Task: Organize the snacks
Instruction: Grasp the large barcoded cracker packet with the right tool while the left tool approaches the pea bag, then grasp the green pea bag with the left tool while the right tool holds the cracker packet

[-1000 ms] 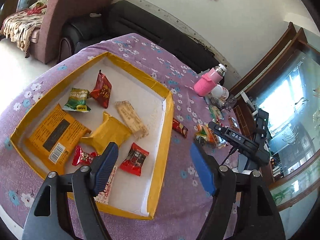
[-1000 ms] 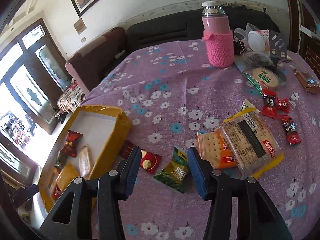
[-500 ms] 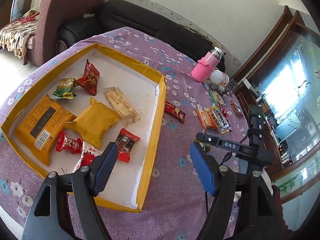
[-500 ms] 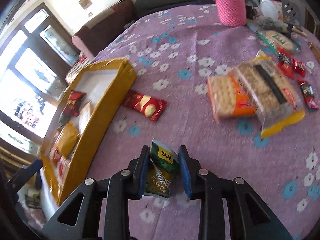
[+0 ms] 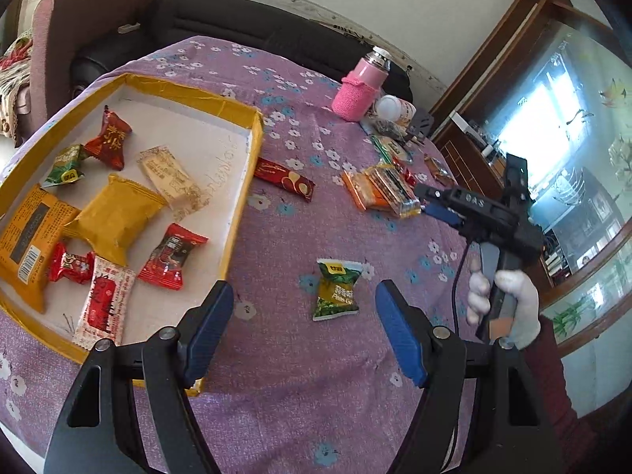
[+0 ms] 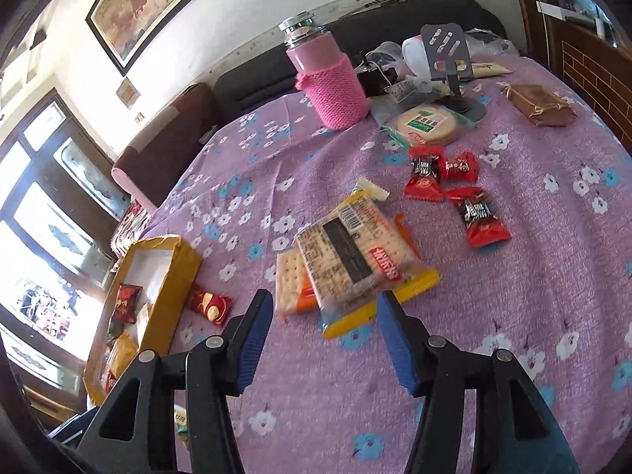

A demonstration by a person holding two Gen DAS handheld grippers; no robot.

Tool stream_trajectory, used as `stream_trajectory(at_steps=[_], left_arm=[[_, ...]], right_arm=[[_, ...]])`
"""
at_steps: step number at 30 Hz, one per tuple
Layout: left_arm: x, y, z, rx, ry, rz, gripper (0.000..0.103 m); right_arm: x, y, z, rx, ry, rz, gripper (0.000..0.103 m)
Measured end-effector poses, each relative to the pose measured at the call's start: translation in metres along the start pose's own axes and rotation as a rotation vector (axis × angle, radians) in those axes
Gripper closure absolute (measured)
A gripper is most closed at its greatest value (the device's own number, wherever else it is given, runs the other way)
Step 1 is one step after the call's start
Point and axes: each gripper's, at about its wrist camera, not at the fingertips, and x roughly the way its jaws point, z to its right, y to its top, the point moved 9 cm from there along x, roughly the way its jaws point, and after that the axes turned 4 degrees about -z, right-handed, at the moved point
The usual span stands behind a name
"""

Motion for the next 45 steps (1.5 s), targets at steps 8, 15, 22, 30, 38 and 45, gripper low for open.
stream_trajectory(at_steps=[8,15,22,30,38,45], left_arm=[[0.025,-0.012,0.027,0.078,-0.029,-0.068,0.029],[0.055,-0.014,0.035,0.096,-0.019,-0.122,0.029],[0.079,-0.014,0.035,0.128,0.041,-0.148,0.029],[0.109,-0.008,0.045,0.19,0.089,-0.167,0.029],[0.112,-0.007,0.038,0.21,0.131,-0.133,0.071],[0.08,0.0,0.028,0.124,0.096,-0.059,0.072]], right_arm=[[0.035,0.036,0.022,-0.085,-0.155,-0.033,0.028],[0.065,0.033,0.006,-0.236,-0.24,-0.126,0.019],[0.076,0.029,0.004,-0.324,-0.334,-0.129,0.025],[0.064,0.027,0.01,-0.256,-0.298,-0.095,0.032],[0.026,0.02,0.015,-0.166,-0.204,-0.051,0.032],[-0.004,0.006,-0.004,-0.165,-0.144,-0.025,0.032]])
